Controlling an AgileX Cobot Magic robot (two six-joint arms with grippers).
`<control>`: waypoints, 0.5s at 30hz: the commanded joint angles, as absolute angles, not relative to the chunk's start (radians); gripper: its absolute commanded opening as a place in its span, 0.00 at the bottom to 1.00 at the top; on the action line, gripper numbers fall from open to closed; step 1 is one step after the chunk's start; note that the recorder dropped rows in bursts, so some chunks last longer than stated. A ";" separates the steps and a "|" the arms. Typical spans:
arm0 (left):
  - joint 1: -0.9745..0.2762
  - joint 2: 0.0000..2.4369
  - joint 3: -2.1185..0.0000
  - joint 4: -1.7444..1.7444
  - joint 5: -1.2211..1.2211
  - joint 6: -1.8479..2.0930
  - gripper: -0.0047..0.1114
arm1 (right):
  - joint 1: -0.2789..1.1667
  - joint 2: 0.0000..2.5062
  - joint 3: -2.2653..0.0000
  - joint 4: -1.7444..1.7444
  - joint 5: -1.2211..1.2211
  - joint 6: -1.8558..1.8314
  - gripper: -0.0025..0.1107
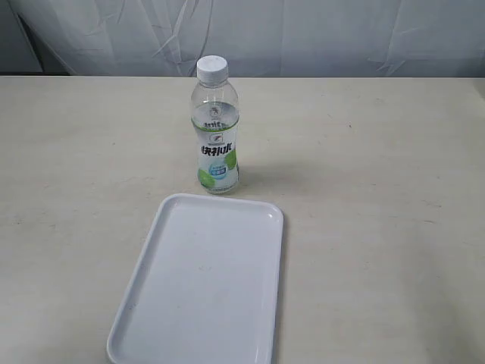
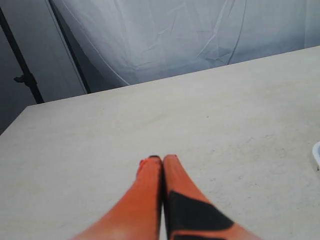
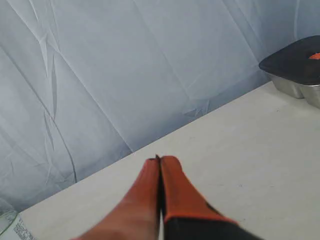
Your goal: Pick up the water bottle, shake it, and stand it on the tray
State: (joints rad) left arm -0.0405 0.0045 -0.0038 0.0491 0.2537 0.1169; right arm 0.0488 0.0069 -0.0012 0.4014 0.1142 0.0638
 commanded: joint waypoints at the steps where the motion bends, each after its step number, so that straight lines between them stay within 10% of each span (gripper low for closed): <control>1: -0.041 0.000 0.000 0.047 0.245 0.115 0.04 | 0.042 0.000 0.000 0.416 0.091 0.059 0.02; 15: -0.041 0.000 0.000 0.047 0.245 0.112 0.04 | 0.042 0.014 -0.363 0.683 0.120 -0.010 0.02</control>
State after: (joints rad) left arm -0.0405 0.0045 -0.0038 0.0491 0.2537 0.1169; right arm 0.0488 0.0046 -0.3133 0.6868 0.1474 0.0335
